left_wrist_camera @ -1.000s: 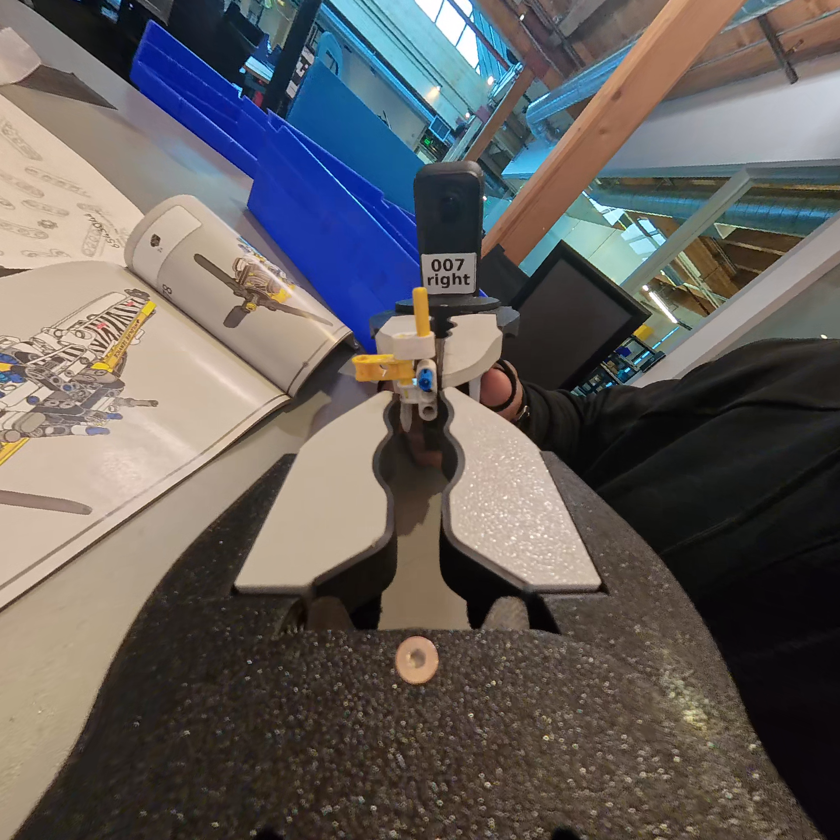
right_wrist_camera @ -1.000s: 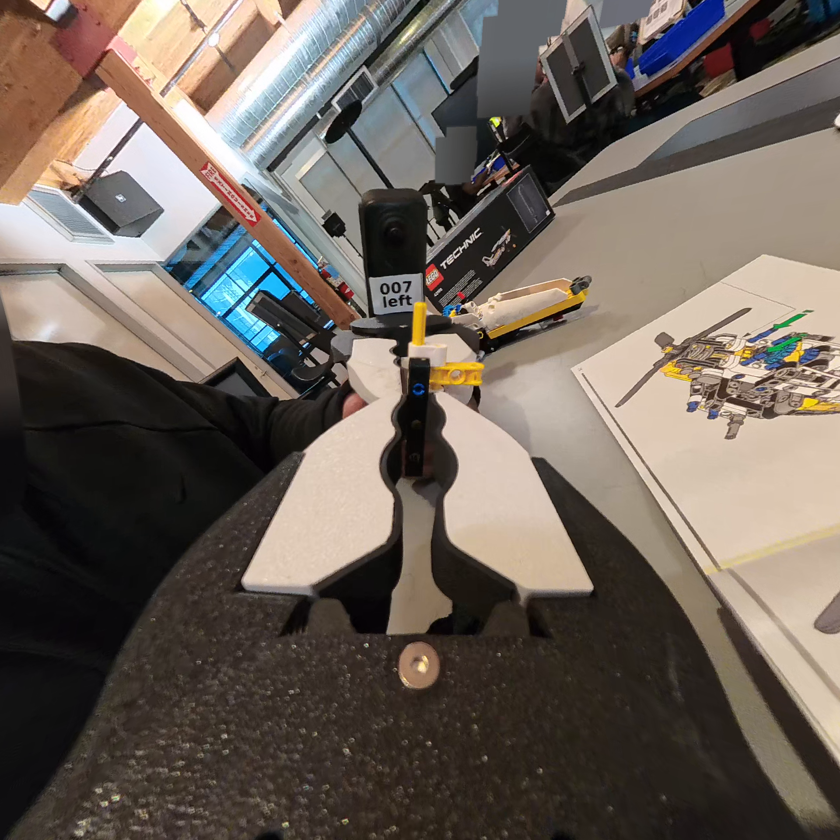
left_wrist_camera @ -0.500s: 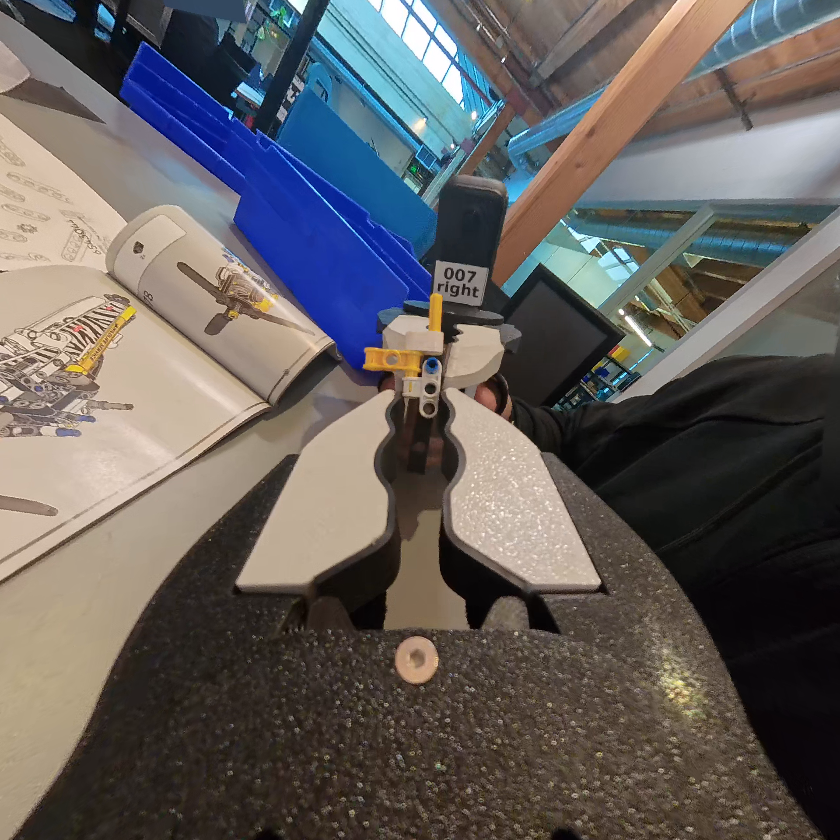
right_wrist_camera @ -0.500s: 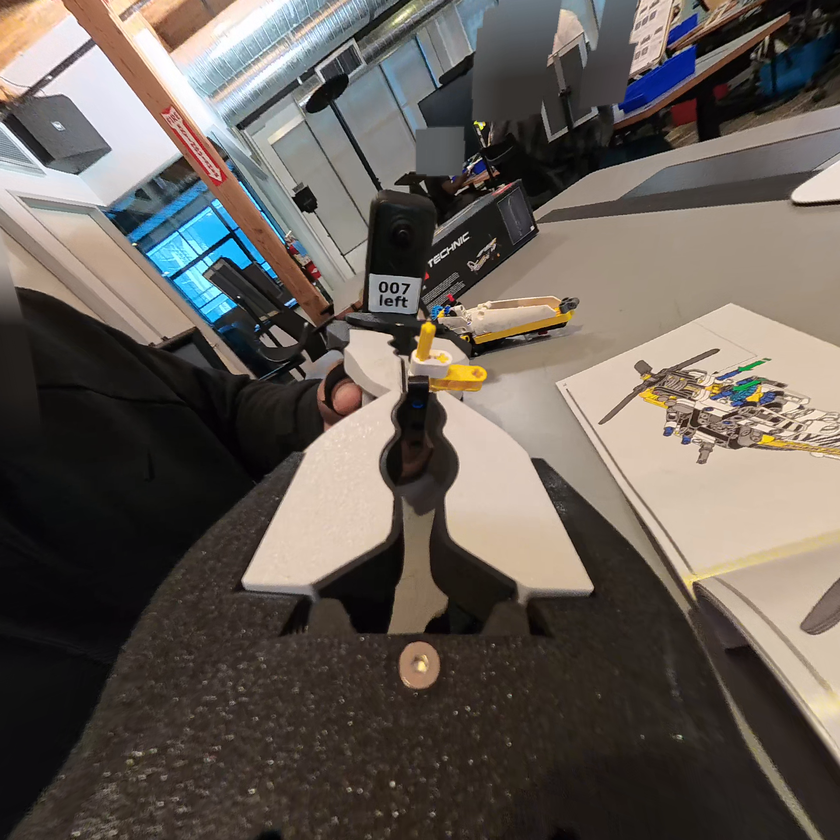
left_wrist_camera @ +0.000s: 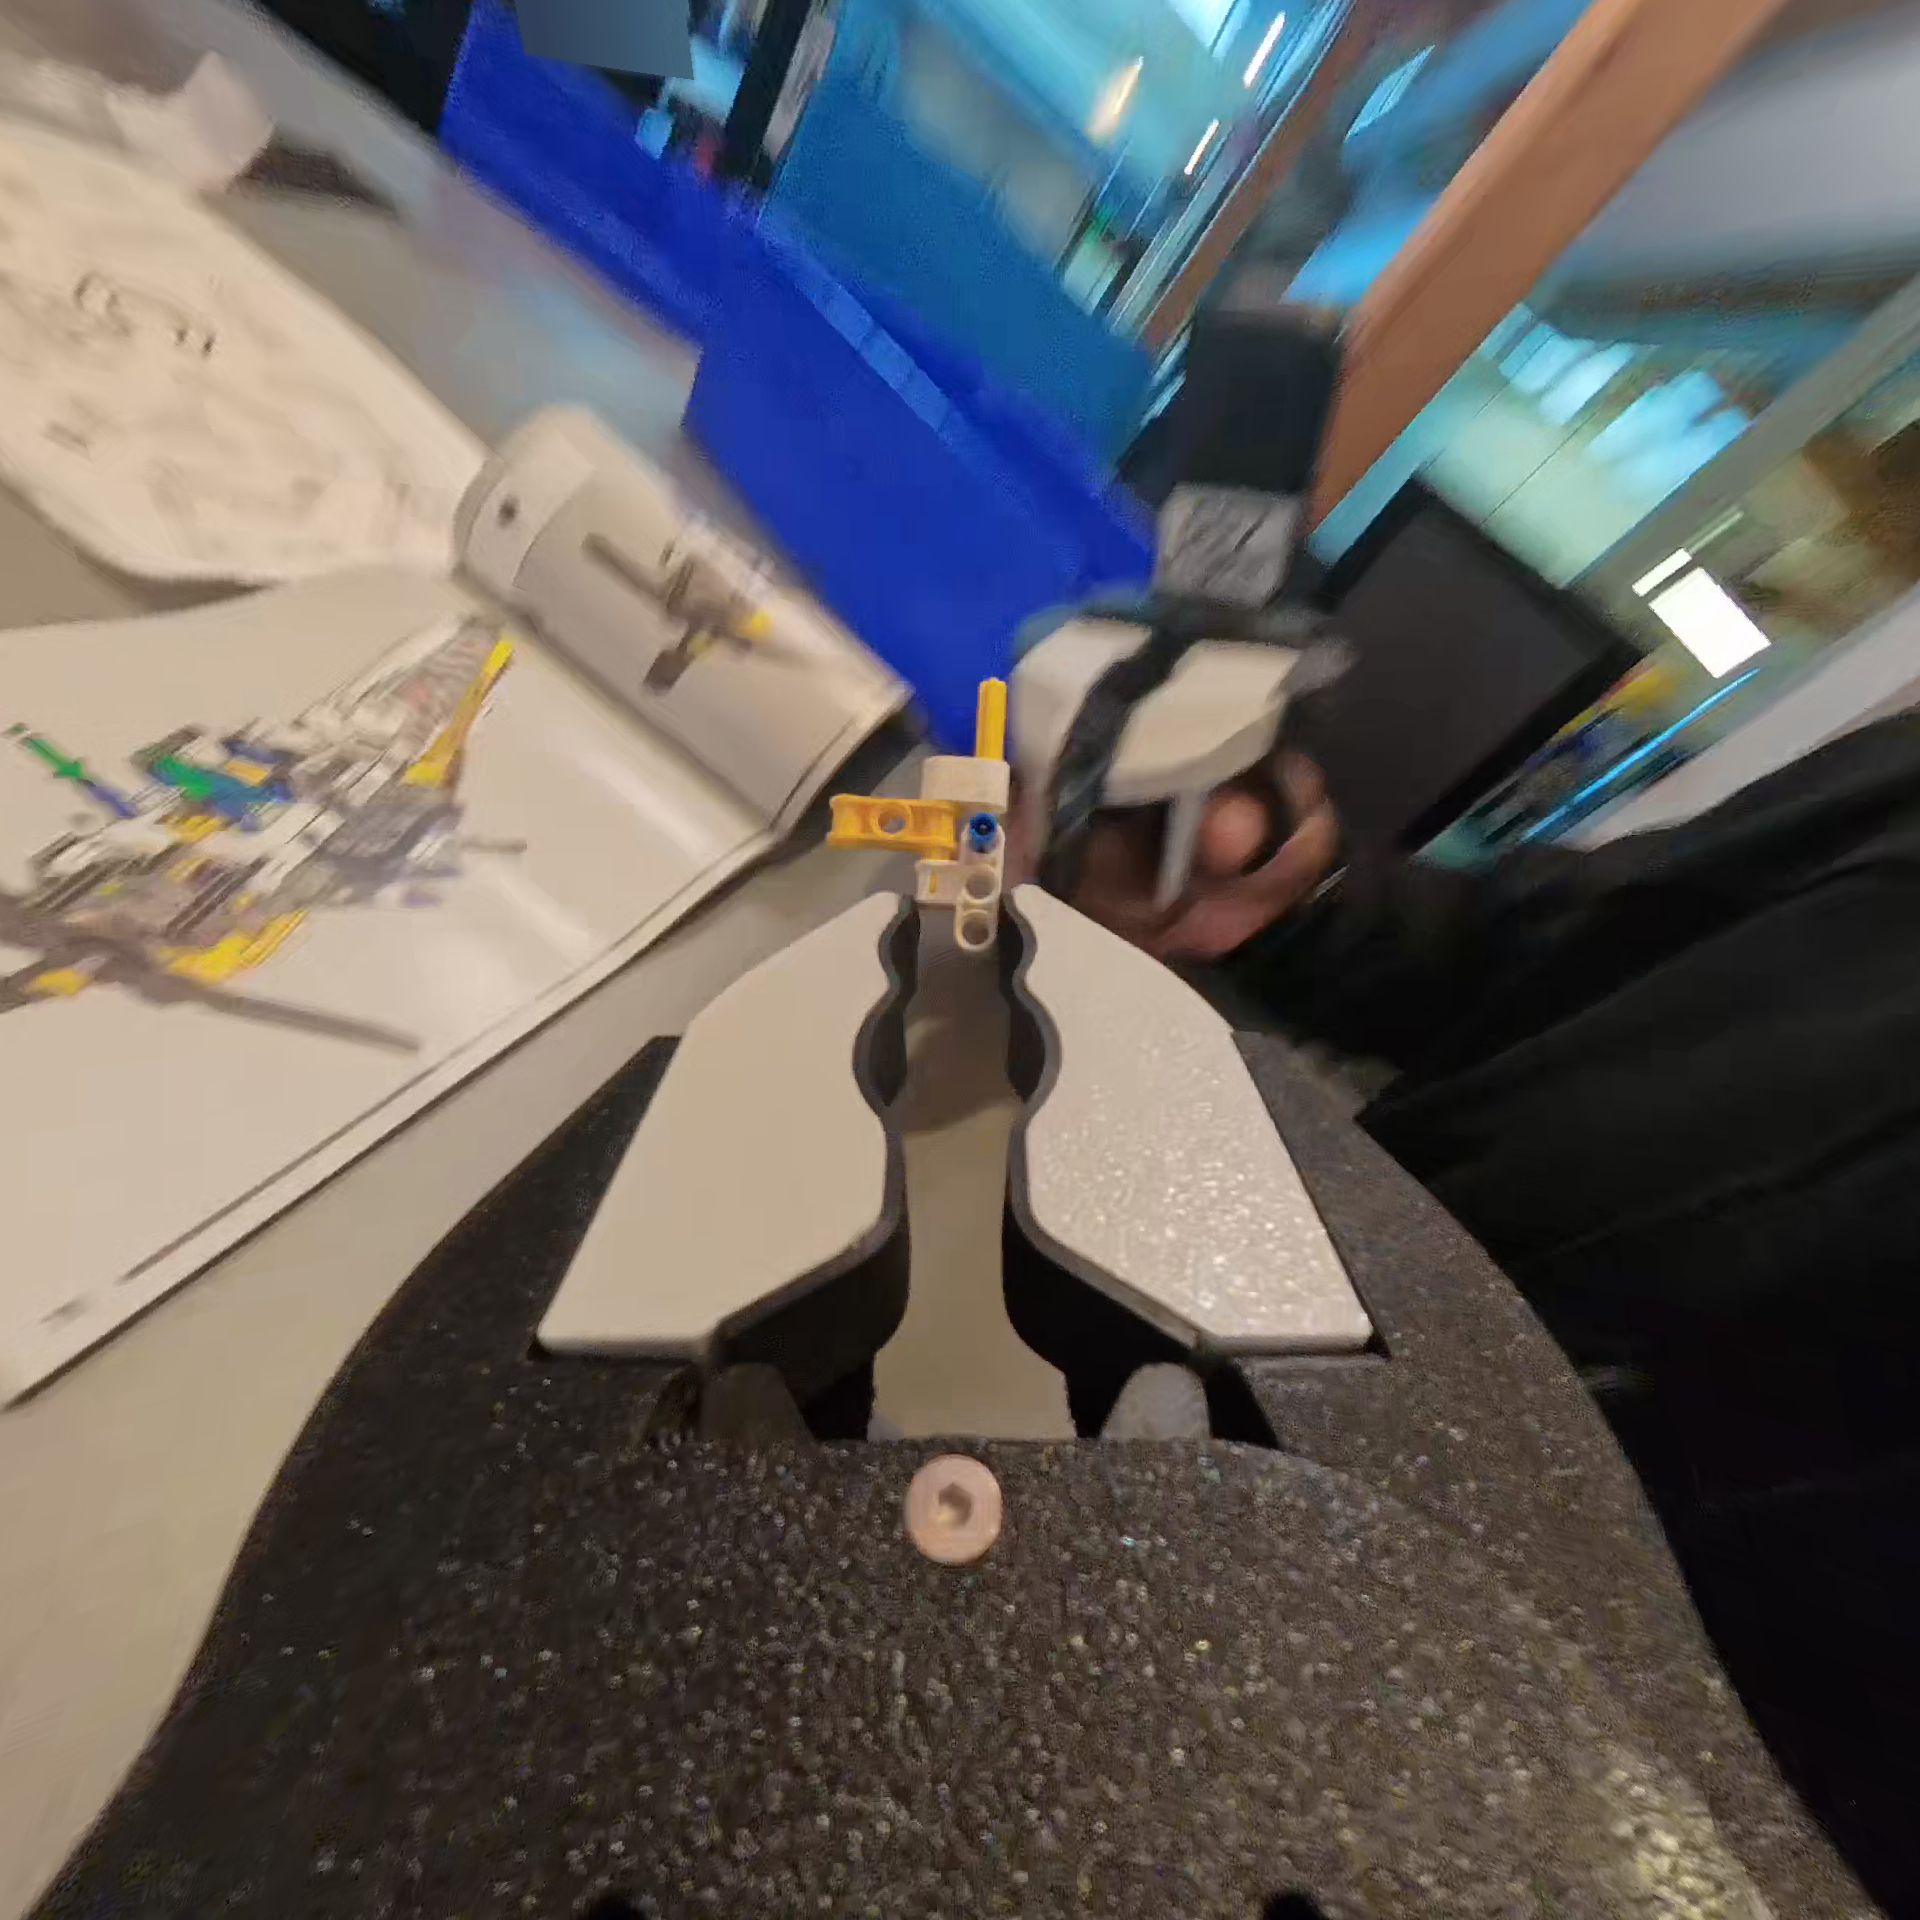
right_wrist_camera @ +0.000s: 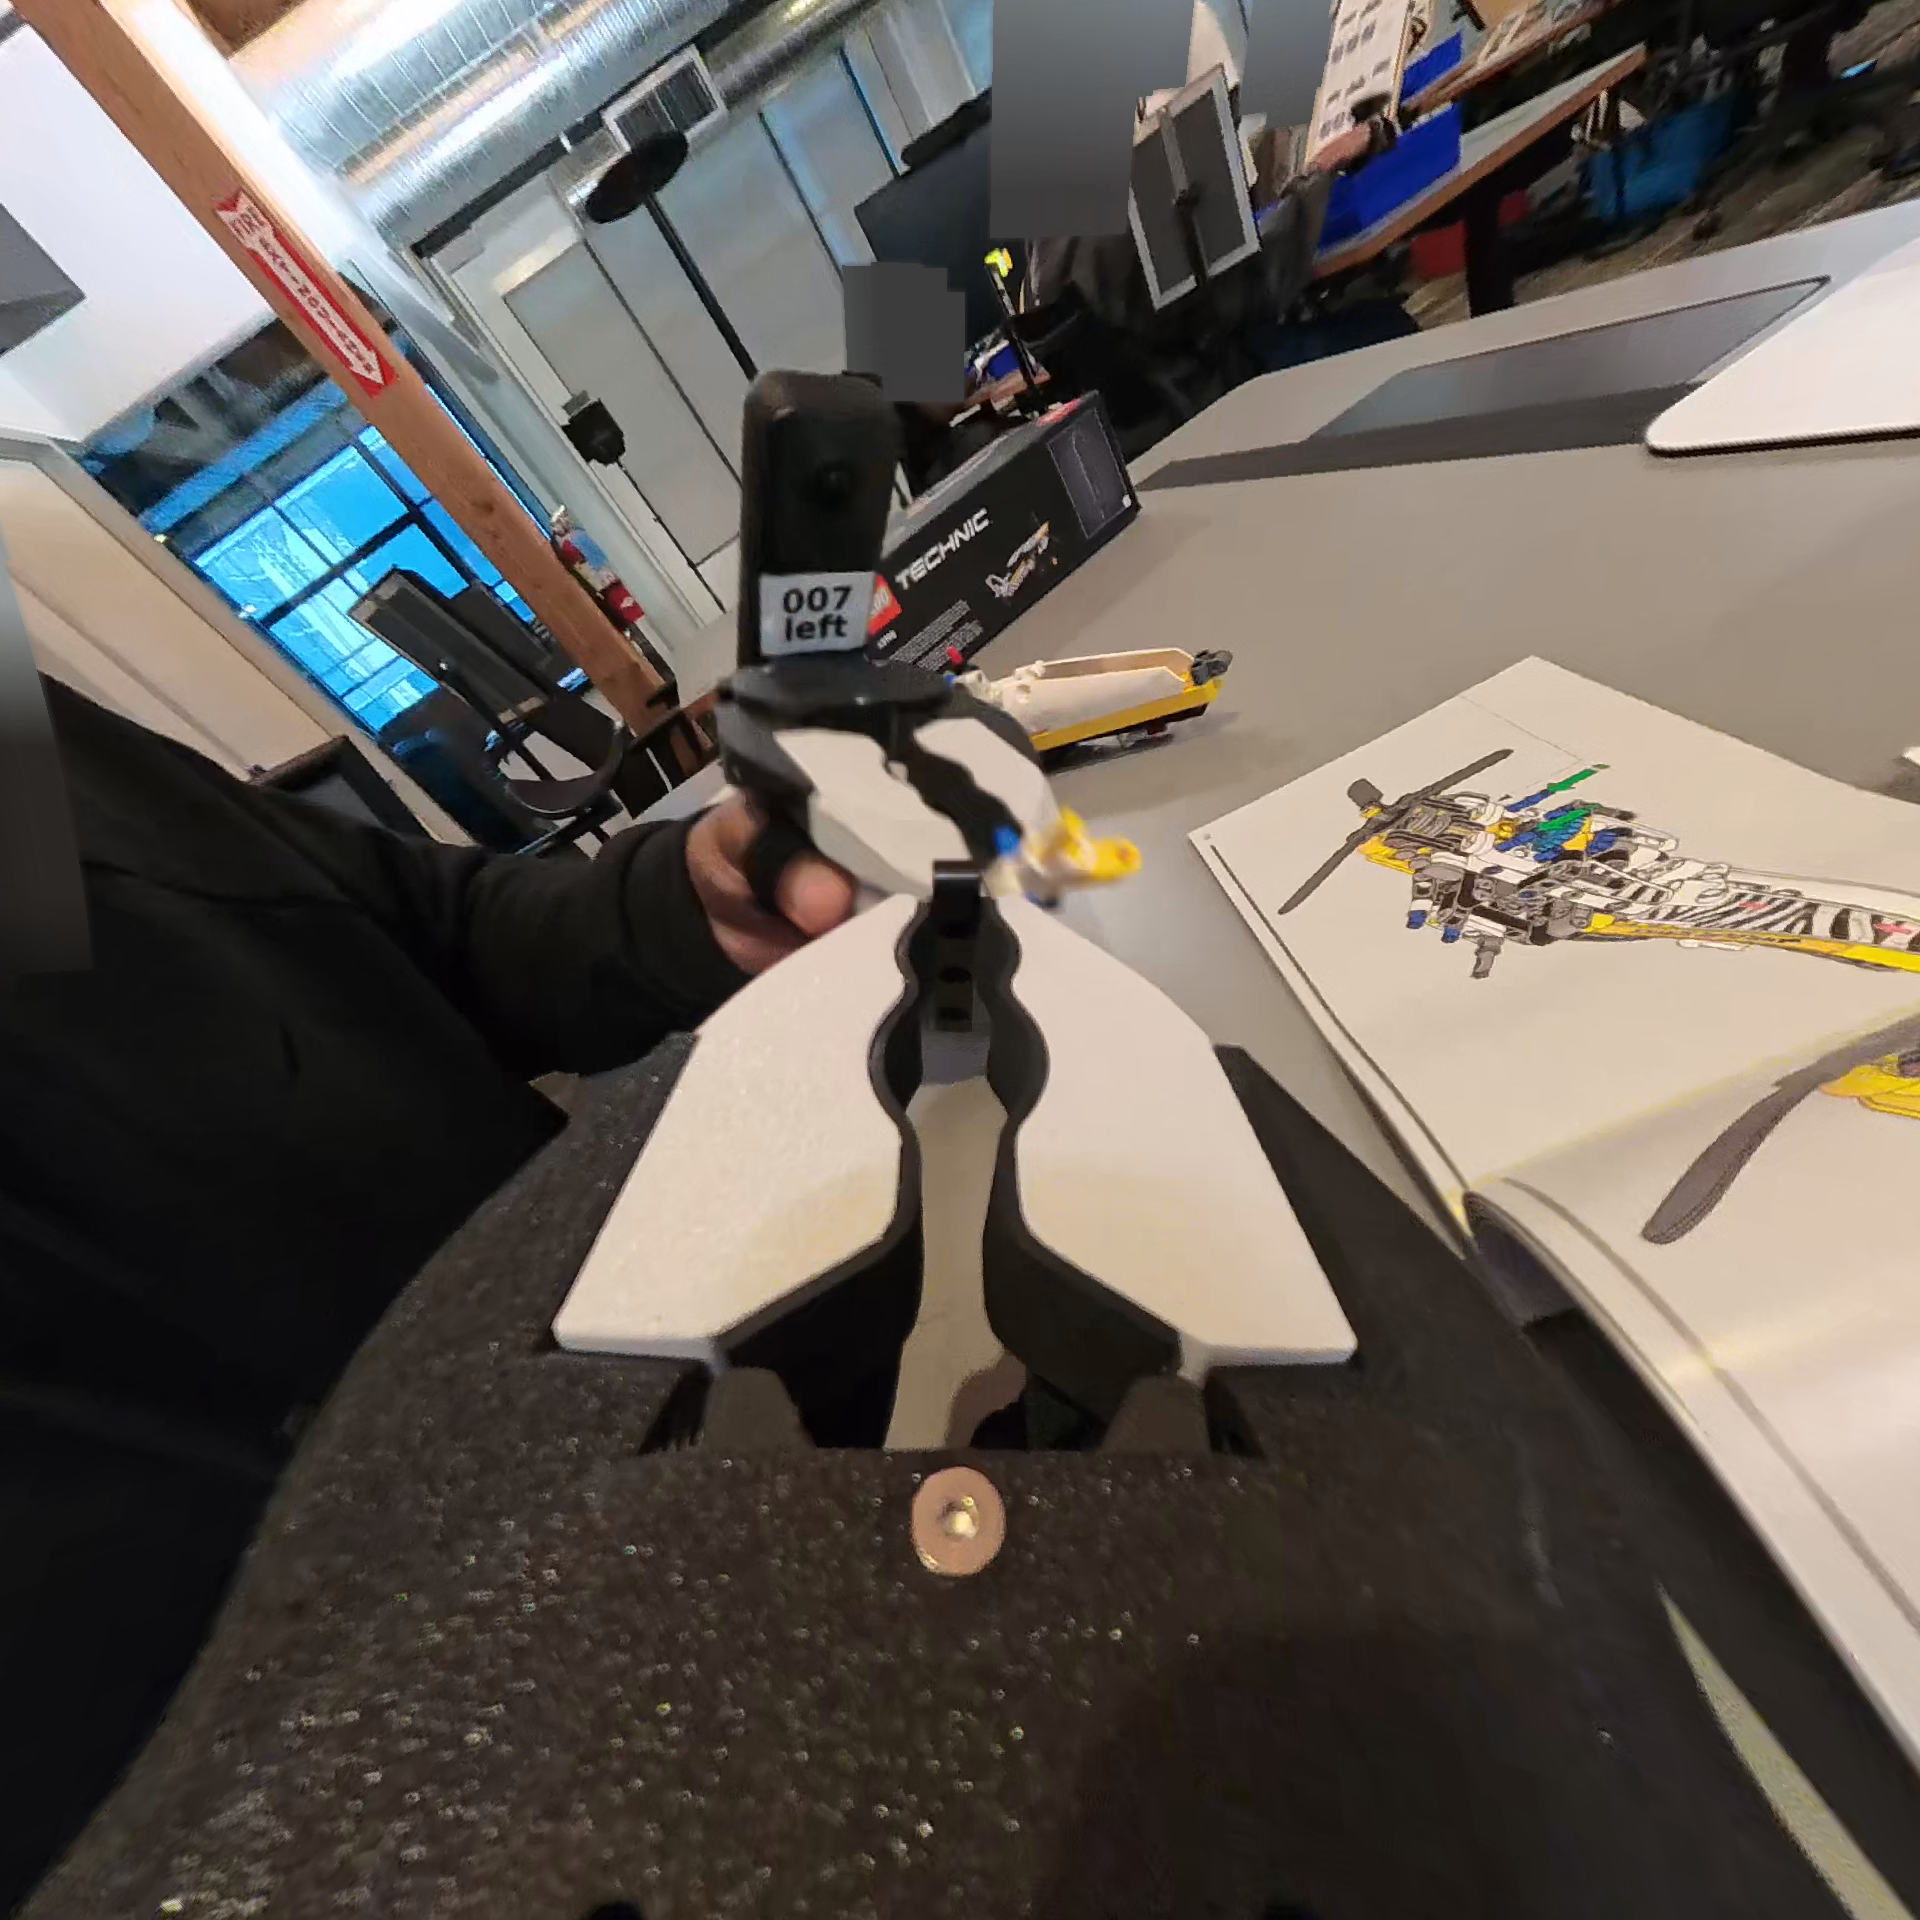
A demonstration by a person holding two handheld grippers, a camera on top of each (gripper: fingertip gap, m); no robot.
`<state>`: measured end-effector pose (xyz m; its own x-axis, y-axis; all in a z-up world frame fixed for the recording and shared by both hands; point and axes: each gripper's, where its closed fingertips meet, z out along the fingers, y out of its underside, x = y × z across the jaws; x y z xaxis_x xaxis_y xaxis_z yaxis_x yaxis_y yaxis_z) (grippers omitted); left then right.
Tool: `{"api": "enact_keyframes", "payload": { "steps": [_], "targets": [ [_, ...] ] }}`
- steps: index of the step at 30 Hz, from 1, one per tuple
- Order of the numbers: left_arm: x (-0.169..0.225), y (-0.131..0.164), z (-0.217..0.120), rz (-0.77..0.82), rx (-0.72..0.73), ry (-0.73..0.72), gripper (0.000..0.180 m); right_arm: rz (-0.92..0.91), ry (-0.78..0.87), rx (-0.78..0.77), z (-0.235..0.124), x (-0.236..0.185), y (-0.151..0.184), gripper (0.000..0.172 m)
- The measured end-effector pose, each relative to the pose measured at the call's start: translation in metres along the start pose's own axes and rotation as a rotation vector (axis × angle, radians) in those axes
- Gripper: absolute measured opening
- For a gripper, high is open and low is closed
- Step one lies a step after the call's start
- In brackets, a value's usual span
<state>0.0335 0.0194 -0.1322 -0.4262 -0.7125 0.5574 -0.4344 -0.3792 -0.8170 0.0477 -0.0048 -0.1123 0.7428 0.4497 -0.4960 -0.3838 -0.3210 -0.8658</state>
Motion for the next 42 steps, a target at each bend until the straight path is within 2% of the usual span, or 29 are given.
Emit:
{"api": "enact_keyframes", "payload": {
  "steps": [2,3,5,7,10,13,16,17,19,21,27,29,32,36,39,42],
  "targets": [
    [-0.014,0.022,0.004,0.141,-0.163,-0.159,0.016,0.01,-0.012,0.012,-0.004,-0.002,-0.001,0.007],
    [-0.013,0.028,0.005,0.192,-0.215,-0.172,0.017,0.02,-0.016,0.013,-0.007,-0.002,0.001,0.007],
    [-0.007,0.029,0.009,0.21,-0.216,-0.153,0.017,0.035,0.002,0.013,-0.015,0.0,0.003,0.007],
    [-0.003,0.026,0.01,0.146,-0.18,-0.104,0.017,-0.002,0.064,0.005,-0.027,0.001,0.003,0.007],
    [-0.002,0.019,0.008,0.067,-0.122,-0.061,0.017,-0.13,0.276,-0.015,-0.065,0.009,-0.013,0.007],
    [0.004,0.013,0.008,0.12,-0.079,-0.039,0.017,-0.271,0.595,-0.073,-0.126,0.028,-0.039,0.007],
    [0.008,0.016,0.011,0.202,-0.094,-0.05,0.017,-0.327,0.9,-0.183,-0.191,0.054,-0.049,0.007],
    [0.008,0.017,0.012,0.235,-0.101,-0.062,0.017,-0.311,0.957,-0.225,-0.207,0.062,-0.046,0.007],
    [0.008,0.019,0.013,0.292,-0.121,-0.084,0.017,-0.257,1.026,-0.318,-0.228,0.076,-0.033,0.019],
    [0.007,0.022,0.014,0.352,-0.136,-0.107,0.017,-0.238,1.03,-0.371,-0.233,0.08,-0.024,0.022],
    [0.009,0.031,0.02,0.496,-0.187,-0.146,0.017,-0.28,0.967,-0.387,-0.208,0.056,-0.02,0.022],
    [0.01,0.032,0.021,0.53,-0.187,-0.157,0.017,-0.262,0.849,-0.339,-0.184,0.041,-0.019,0.021],
    [0.013,0.033,0.022,0.633,-0.188,-0.171,0.017,-0.208,0.58,-0.269,-0.127,0.008,-0.011,0.016],
    [0.018,0.033,0.022,0.903,-0.188,-0.24,0.017,-0.03,0.276,-0.27,-0.051,-0.016,0.021,0.019],
    [0.021,0.035,0.021,1.135,-0.202,-0.295,0.017,0.099,0.151,-0.248,-0.022,-0.019,0.034,0.02],
    [0.022,0.036,0.02,1.252,-0.206,-0.338,0.017,0.166,0.105,-0.227,-0.014,-0.016,0.038,0.022]
  ]
}}
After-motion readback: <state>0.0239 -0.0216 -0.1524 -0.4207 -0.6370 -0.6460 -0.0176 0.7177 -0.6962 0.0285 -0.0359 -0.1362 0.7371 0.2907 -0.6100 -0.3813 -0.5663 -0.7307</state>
